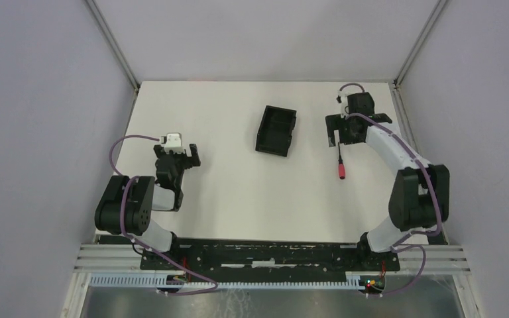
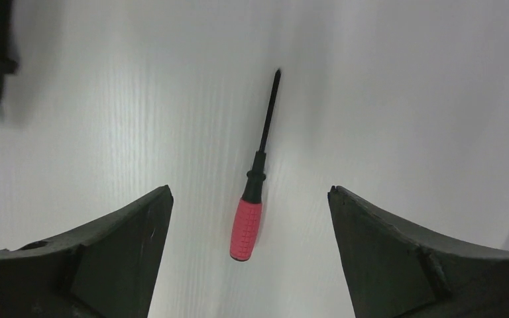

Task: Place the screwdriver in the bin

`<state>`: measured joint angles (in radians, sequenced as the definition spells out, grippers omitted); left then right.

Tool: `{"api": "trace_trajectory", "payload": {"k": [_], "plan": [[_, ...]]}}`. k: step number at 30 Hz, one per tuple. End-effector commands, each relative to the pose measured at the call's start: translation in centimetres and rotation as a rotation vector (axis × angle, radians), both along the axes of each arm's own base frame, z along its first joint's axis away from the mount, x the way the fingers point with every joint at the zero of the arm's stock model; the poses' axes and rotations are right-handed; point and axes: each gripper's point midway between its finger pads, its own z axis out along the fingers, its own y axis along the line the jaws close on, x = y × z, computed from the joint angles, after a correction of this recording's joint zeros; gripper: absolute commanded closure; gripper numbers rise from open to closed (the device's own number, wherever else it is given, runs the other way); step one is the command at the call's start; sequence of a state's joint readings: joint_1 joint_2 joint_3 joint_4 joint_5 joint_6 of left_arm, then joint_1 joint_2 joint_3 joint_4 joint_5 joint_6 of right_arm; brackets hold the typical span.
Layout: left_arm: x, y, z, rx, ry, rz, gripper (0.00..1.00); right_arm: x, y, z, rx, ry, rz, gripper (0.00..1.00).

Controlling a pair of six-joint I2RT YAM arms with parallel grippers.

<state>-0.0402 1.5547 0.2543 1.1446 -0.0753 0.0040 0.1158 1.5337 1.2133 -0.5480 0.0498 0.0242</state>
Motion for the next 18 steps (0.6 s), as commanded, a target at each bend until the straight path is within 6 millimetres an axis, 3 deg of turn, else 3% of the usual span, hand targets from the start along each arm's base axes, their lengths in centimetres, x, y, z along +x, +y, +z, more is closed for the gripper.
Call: {"api": "trace_trajectory", "payload": {"k": [1,7,11,14,16,18], "plan": [[0.2,0.0,1.0,-0.021,-0.034,0.003,0.0,-3.8,0.0,-6.6,-0.007,0.281,0.02,0.08],[0.2,0.0,1.0,-0.021,-0.035,0.003,0.0,-4.5,-0.8,-12.0,-0.043,0.363,-0.024,0.21],[0.2,0.0,1.0,-0.021,-0.034,0.002,0.0,-4.2,-0.9,-13.7,-0.055,0.407,-0.024,0.49],[0.2,0.0,1.0,-0.021,-0.035,0.002,0.0,-4.2,-0.8,-13.8,-0.054,0.428,-0.022,0.8],[0.2,0.0,1.0,-0.021,-0.035,0.002,0.0,-4.1,-0.8,-12.9,-0.054,0.429,-0.019,0.95],[0.2,0.0,1.0,-0.021,-0.035,0.002,0.0,-3.8,-0.8,-11.1,-0.058,0.424,-0.016,1.0]]}}
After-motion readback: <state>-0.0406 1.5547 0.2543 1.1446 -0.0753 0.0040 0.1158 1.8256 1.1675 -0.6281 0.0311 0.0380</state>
